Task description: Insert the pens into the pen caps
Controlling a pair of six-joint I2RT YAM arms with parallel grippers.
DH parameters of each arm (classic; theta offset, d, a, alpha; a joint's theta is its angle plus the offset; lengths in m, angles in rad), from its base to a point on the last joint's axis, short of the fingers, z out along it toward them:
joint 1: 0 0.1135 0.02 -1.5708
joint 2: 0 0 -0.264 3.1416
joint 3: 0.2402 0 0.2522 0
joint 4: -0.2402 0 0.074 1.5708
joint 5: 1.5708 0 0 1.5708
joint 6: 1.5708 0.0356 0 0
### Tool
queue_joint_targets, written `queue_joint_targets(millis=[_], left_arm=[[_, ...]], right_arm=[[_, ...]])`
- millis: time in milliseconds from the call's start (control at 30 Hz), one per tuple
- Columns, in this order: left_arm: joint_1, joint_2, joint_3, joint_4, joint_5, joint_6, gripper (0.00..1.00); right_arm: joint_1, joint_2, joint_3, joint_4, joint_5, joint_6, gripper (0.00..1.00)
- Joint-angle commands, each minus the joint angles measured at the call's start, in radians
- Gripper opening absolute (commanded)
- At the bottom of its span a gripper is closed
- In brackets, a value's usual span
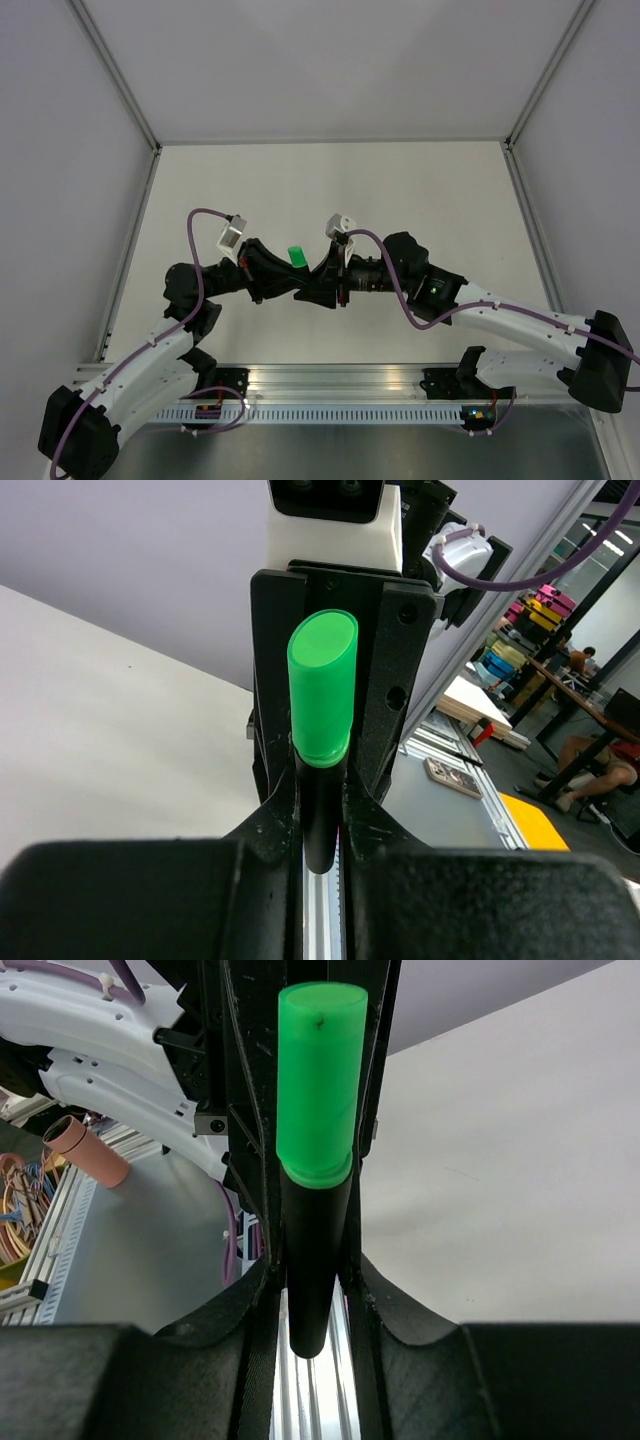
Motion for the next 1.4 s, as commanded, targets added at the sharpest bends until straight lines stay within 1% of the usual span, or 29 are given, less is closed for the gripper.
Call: queue_joint_targets(millis=[0,100,167,200,233,267,333,367,633,733,767,833,1133,1367], left_arm=[[0.008,0.002,-0.006,0.027,-0.116,-0.022,0.02],[0.008,-0.004,-0.015,0.025,-0.141,-0.020,0.02],[0.008,-0.009,-0.017,0.021,-0.145,-0.017,0.02],[0.008,-0.011,-0.018,0.018,-0.145,-0.012,0.02],[0.008,-0.014,-0.017,0.013,-0.145,-0.009,0.02],[0.008,-0.017,-0.017,0.006,-0.145,-0.005,0.02],[0.008,-0.023,-0.015,-0.010,-0.152,0.008,0.02],[0.008,-0.023,-0.015,-0.013,-0.152,0.009,0.02],[0.008,-0.027,-0.012,-0.010,-0.118,0.012,0.02],[0.008,-0.032,-0.007,-0.017,-0.118,0.012,0.13],[0.008,-0.034,-0.004,-0.020,-0.118,0.012,0.22],[0.008,-0.032,0.002,-0.027,-0.118,0.015,0.28],[0.008,-0.026,-0.001,-0.025,-0.136,0.026,0.31],[0.008,-0.041,-0.009,0.010,-0.161,0.001,0.34]], right_arm=[[0.009,-0.037,-0.024,0.099,-0.047,0.029,0.37],[0.011,-0.042,-0.039,0.123,-0.050,0.041,0.48],[0.009,-0.046,-0.042,0.128,-0.048,0.043,0.52],[0.011,-0.048,-0.042,0.131,-0.048,0.044,0.52],[0.009,-0.048,-0.047,0.133,-0.045,0.043,0.49],[0.009,-0.049,-0.048,0.136,-0.044,0.046,0.30],[0.009,-0.045,-0.048,0.137,-0.035,0.052,0.12],[0.011,-0.043,-0.047,0.136,-0.030,0.053,0.00],[0.009,-0.040,-0.059,0.148,-0.019,0.038,0.00],[0.011,-0.039,-0.059,0.151,-0.021,0.040,0.00],[0.009,-0.037,-0.059,0.152,-0.022,0.041,0.00],[0.009,-0.034,-0.059,0.156,-0.028,0.044,0.00],[0.009,-0.032,-0.065,0.171,-0.035,0.058,0.00],[0.009,-0.032,-0.067,0.165,-0.027,0.058,0.00]])
